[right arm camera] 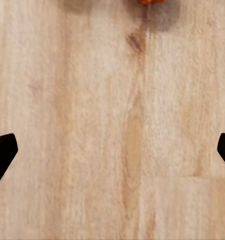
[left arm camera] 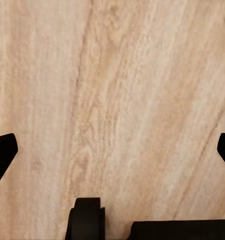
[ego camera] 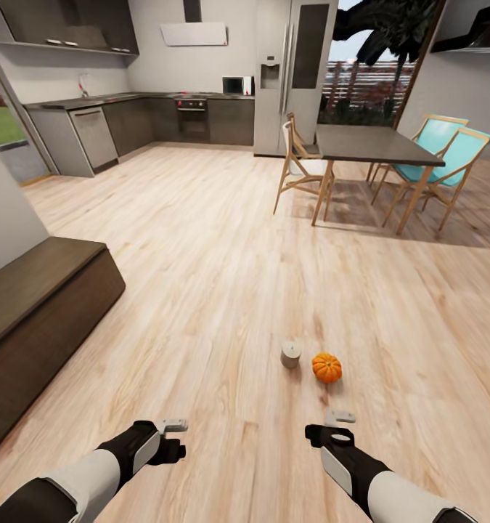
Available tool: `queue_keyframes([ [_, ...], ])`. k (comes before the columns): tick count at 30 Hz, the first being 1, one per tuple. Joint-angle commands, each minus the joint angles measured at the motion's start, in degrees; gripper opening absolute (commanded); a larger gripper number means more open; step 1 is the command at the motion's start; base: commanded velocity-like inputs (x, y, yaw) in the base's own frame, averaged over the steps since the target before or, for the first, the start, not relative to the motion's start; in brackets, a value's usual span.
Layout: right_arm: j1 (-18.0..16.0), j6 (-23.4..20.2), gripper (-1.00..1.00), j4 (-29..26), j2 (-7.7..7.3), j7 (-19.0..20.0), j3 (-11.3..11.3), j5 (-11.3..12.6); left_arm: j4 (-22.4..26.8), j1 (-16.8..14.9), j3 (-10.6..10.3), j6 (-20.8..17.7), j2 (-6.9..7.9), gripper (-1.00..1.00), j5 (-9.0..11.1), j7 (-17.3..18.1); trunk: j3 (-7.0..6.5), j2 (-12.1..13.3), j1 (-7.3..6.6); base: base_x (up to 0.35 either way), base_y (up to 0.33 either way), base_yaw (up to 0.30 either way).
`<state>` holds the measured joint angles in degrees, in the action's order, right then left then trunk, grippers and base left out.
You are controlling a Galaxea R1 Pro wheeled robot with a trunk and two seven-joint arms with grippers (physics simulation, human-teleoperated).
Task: Place each of the two pumpkins and all three candles from the living room inside a cabinet in the living room (use any cabinet), then make sure every cabinet is closed, and position the cauldron so it is next to a table in the living room.
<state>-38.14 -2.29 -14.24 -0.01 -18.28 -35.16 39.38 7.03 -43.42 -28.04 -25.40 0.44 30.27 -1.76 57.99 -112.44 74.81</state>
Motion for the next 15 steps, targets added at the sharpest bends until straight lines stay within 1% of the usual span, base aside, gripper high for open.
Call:
queue_keyframes([
  [1, 0.0, 0.0, 1.0, 0.0, 0.0, 0.0, 0.0, 0.0, 0.0, 0.0, 0.0, 0.0, 0.0, 1.0, 0.0, 0.0, 0.0, 0.0, 0.0, 0.326, 0.0, 0.0],
  [15, 0.0, 0.0, 1.0, 0.0, 0.05, -0.02, -0.08, -0.17, 0.0, 0.0, 0.0, 0.0, 0.04, 1.0, 0.05, 0.0, 0.0, 0.0, 0.0, 0.326, 0.0, 0.0],
])
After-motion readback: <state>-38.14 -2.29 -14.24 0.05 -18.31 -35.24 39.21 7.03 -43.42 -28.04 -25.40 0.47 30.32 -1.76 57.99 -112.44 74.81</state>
